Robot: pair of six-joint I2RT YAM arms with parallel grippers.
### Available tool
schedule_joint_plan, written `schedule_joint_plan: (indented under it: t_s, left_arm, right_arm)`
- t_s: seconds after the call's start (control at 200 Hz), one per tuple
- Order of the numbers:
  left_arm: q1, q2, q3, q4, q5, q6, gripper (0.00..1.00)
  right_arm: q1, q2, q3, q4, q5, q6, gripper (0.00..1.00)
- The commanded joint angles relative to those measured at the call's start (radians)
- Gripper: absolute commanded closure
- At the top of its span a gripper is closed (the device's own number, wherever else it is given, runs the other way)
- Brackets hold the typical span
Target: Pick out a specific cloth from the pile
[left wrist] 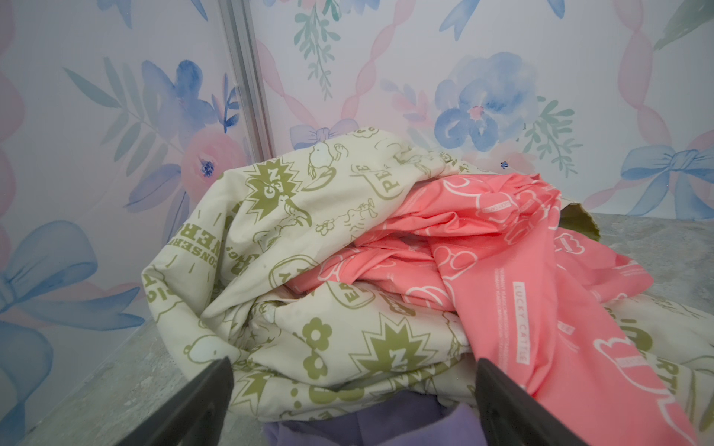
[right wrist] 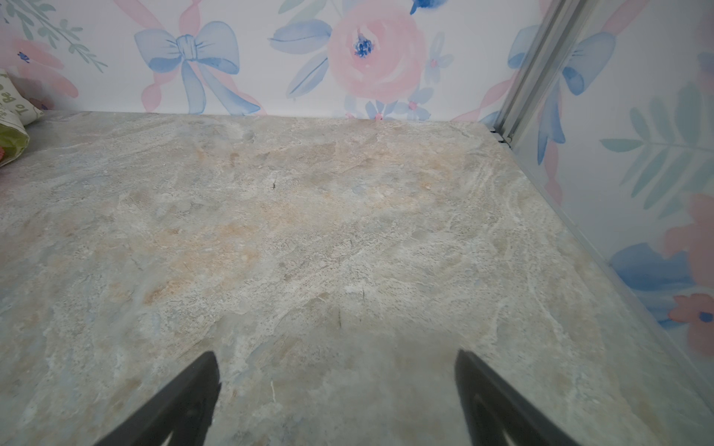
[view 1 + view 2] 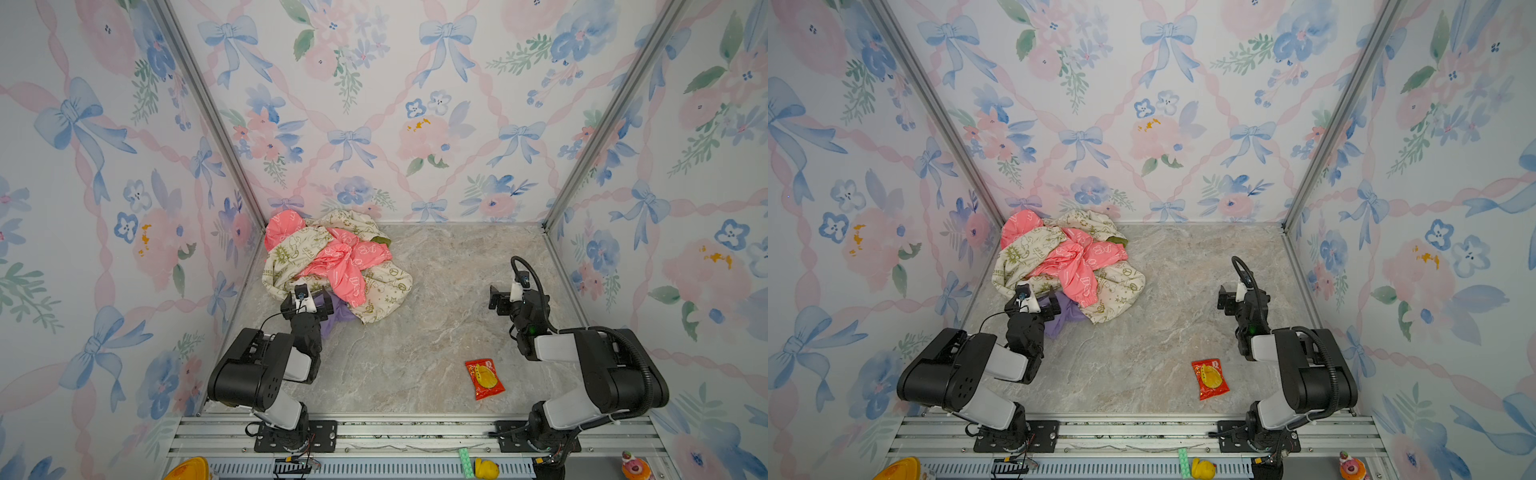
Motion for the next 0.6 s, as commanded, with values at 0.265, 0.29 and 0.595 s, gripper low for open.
schedule_joint_plan:
  t_s: [0.265,0.29,0.595]
  left_arm:
    - [0.006,-0.006,0.005,-0.001,0.012,-0.014,0.02]
    - [0.006,-0.007,0.003,-0.001,0.009,-0.015,0.02]
    - [-0.058,-0.340,-0.038,-0.186,-0.048,0.027,0.02]
  right_arm:
    - [-0.004,-0.003,0.013,0.003,0.022,0.021,0.03]
    - [-0.003,-0.030,0.022,-0.039,0.037,0.023,0.03]
    - [0.043,-0.347,0.028,-0.313,0.105,0.015,0.03]
